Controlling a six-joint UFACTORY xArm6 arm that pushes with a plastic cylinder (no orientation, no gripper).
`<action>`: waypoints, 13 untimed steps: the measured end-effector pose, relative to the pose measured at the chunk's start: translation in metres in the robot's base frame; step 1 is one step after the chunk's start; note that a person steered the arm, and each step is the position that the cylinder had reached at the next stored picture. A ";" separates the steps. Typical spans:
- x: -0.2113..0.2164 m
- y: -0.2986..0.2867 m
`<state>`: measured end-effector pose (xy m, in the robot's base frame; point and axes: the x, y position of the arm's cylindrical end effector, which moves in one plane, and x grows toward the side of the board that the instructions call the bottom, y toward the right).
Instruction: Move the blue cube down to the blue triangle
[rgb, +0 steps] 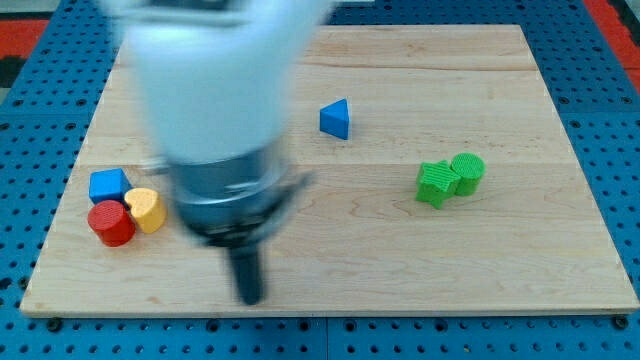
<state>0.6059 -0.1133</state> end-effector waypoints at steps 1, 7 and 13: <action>-0.038 -0.136; -0.226 -0.113; -0.285 0.028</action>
<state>0.3208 -0.0855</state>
